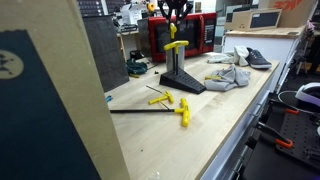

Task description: Move the object to the counter

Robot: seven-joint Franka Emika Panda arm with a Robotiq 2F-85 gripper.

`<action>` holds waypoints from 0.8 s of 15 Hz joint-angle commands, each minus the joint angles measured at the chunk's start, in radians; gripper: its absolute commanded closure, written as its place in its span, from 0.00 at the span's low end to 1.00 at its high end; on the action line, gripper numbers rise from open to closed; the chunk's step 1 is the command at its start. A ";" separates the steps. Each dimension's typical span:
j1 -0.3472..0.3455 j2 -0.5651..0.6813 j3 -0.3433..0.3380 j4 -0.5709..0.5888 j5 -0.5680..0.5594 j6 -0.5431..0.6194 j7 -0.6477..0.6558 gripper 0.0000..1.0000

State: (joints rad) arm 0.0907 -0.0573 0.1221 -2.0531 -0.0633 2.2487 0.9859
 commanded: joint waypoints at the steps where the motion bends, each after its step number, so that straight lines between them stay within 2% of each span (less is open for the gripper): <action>1: 0.004 -0.065 0.010 0.029 -0.054 -0.085 -0.011 0.94; 6: 0.000 -0.135 0.045 0.057 -0.203 -0.173 0.000 0.94; 12: -0.017 -0.230 0.071 0.031 -0.375 -0.251 -0.031 0.94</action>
State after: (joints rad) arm 0.0938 -0.2295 0.1761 -2.0131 -0.3854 2.0565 0.9855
